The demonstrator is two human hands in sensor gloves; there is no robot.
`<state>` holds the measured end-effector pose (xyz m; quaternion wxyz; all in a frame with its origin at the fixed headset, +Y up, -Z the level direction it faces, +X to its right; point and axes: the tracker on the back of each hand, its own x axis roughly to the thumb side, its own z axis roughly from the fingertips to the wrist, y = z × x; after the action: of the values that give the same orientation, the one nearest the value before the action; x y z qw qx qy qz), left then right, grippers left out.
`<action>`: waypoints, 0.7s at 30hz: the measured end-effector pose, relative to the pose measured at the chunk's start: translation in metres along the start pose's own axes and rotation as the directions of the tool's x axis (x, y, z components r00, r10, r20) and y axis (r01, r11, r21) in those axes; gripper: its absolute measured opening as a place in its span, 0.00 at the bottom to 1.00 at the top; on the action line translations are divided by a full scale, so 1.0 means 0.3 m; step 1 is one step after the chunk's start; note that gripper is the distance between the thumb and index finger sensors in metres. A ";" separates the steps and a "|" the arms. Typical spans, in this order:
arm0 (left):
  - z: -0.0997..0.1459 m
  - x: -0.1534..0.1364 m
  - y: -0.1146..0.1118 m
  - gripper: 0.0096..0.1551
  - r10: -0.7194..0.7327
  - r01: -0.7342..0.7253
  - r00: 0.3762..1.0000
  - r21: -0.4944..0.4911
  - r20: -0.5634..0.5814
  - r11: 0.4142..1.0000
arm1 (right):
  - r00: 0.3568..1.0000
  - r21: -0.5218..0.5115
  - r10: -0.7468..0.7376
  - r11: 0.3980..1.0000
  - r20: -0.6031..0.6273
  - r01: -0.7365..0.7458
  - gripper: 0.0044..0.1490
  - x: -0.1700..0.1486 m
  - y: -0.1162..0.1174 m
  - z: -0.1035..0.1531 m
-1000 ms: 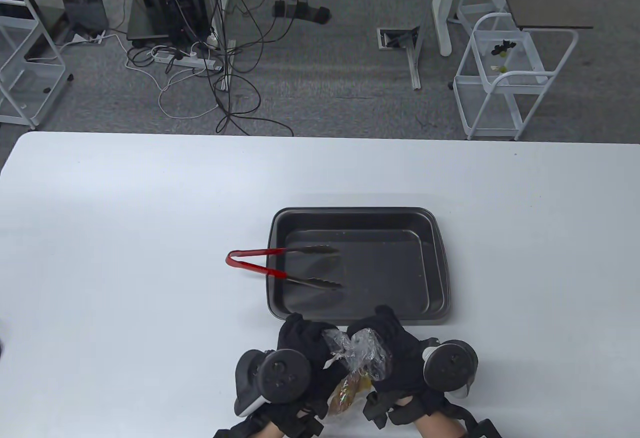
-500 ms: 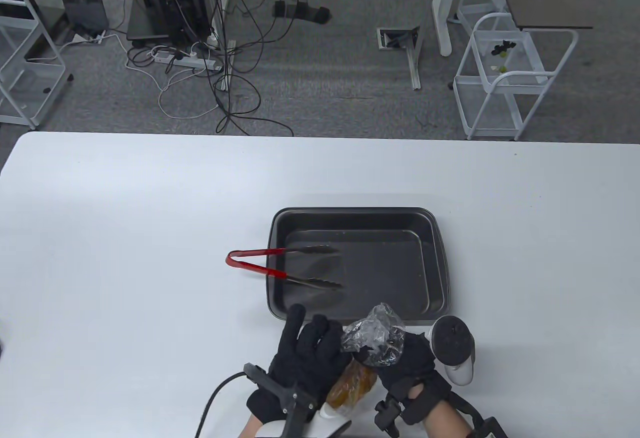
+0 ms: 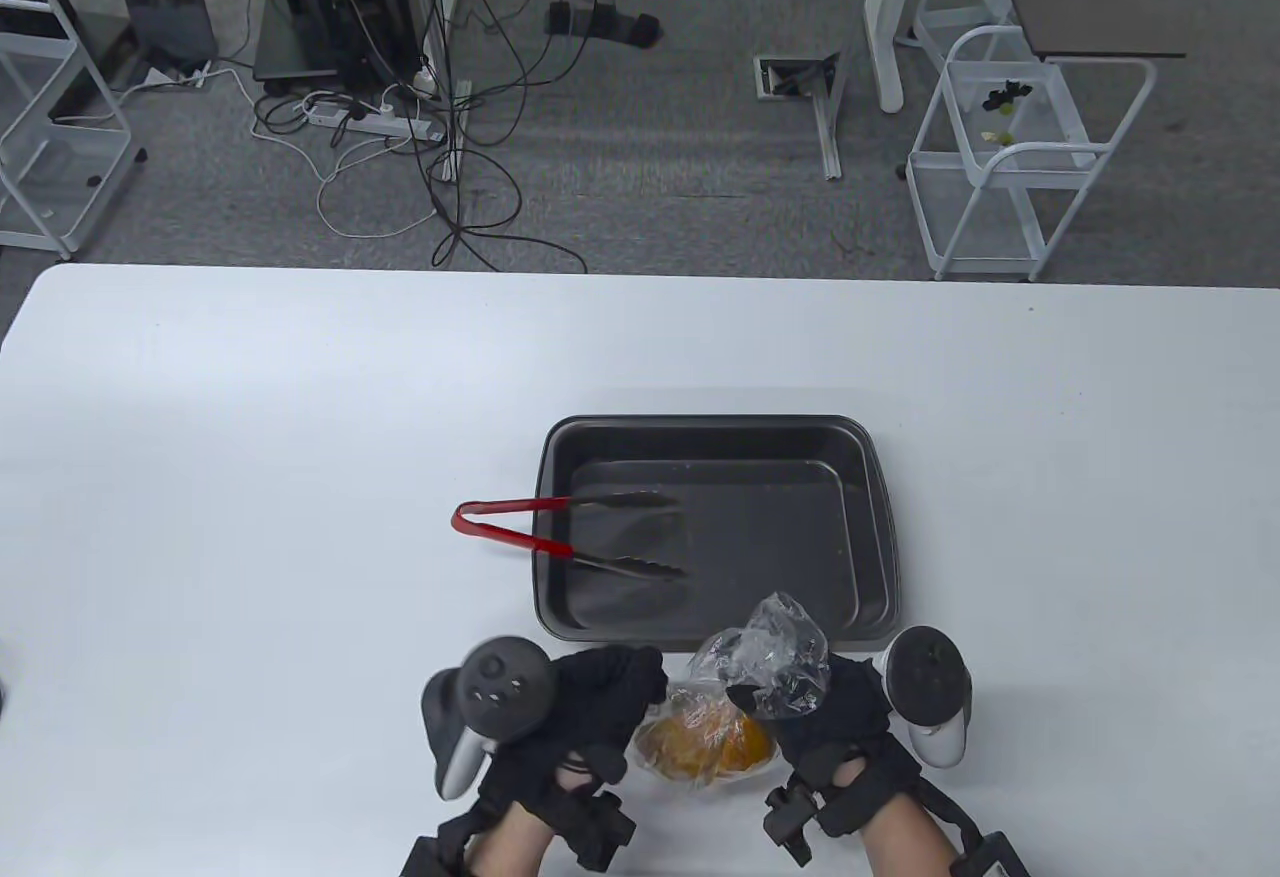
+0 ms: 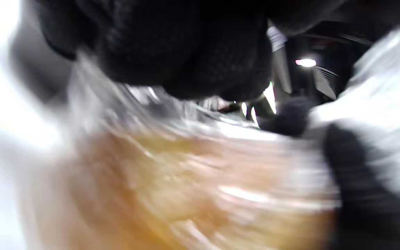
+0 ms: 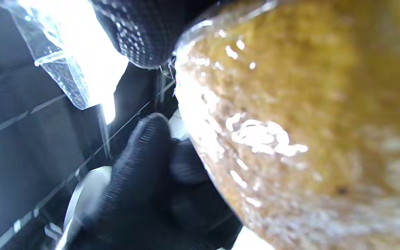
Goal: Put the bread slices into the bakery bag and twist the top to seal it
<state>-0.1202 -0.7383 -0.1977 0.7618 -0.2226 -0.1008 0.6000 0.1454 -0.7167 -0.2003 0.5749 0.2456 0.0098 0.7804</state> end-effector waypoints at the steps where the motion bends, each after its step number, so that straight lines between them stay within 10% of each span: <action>1: -0.011 -0.023 -0.007 0.32 0.115 -0.122 0.992 -0.151 -0.055 0.981 | 0.996 -0.011 0.074 0.997 0.048 -0.073 0.29 0.015 0.006 0.004; 2: -0.018 -0.044 -0.014 0.34 0.191 -0.210 0.977 -0.253 -0.095 0.945 | 0.984 -0.031 0.149 0.989 0.100 -0.146 0.29 0.031 0.014 0.008; 10: -0.022 -0.044 -0.057 0.30 0.218 -0.226 0.974 -0.176 -0.064 0.958 | 0.719 -0.194 0.586 0.808 0.373 -0.557 0.29 0.135 0.105 0.050; 18: 0.005 0.059 -0.070 0.25 -0.124 0.107 0.966 0.086 0.226 0.991 | 0.903 -0.168 0.357 0.931 0.240 -0.323 0.29 0.094 0.073 0.032; 21: 0.060 0.137 -0.133 0.26 -0.551 0.407 0.775 0.424 0.310 0.809 | 0.996 -0.102 0.039 0.994 0.079 -0.031 0.29 0.051 0.047 0.019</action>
<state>-0.0824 -0.7021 -0.1681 0.8770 0.0772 -0.2126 0.4239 0.1316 -0.7092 -0.1855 0.5727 0.2478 -0.0571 0.7794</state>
